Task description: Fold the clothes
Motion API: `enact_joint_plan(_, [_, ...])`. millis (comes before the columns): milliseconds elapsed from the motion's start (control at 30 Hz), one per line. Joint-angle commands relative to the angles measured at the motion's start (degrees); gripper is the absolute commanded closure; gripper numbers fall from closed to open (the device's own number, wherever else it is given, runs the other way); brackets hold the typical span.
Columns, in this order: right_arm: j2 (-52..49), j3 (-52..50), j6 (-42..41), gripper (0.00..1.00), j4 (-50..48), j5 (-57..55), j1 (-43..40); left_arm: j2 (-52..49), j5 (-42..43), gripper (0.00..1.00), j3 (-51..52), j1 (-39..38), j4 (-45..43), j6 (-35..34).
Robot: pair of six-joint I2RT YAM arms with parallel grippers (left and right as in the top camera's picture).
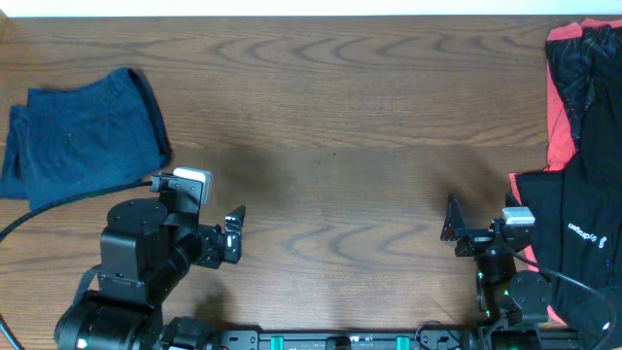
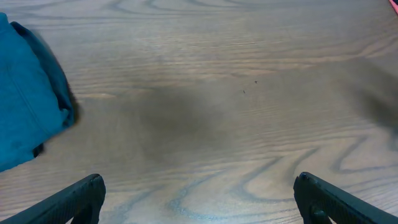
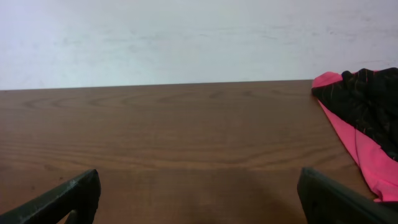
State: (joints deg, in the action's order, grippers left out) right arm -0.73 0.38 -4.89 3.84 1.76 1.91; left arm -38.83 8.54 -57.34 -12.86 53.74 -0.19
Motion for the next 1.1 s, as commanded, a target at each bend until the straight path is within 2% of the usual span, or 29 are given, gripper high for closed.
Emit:
enact_joint_plan(0, [0.3, -0.1, 1.1, 0.01, 0.2, 0.6, -0.4, 0.2, -0.9, 0.02, 0.0, -0.2, 0.0, 0.3])
enact_joint_plan(433, [0.3, -0.1, 1.1, 0.01, 0.2, 0.6, -0.4, 0.6, -0.9, 0.02, 0.0, -0.1, -0.1, 0.3])
enact_joint_plan(633, [0.3, -0.1, 1.1, 0.01, 0.2, 0.6, -0.4, 4.5, -4.1, 0.02, 1.7, 4.4, 2.3, 0.6])
enact_joint_plan(833, [0.3, -0.1, 1.1, 0.01, 0.2, 0.6, -0.4, 13.6, -4.1, 0.02, 12.2, 8.8, 0.3, 0.6])
enact_joint_plan(1067, [0.3, -0.1, 1.1, 0.01, 0.2, 0.6, -0.4, 27.5, -4.1, 0.02, 30.7, 11.5, -15.3, 0.5])
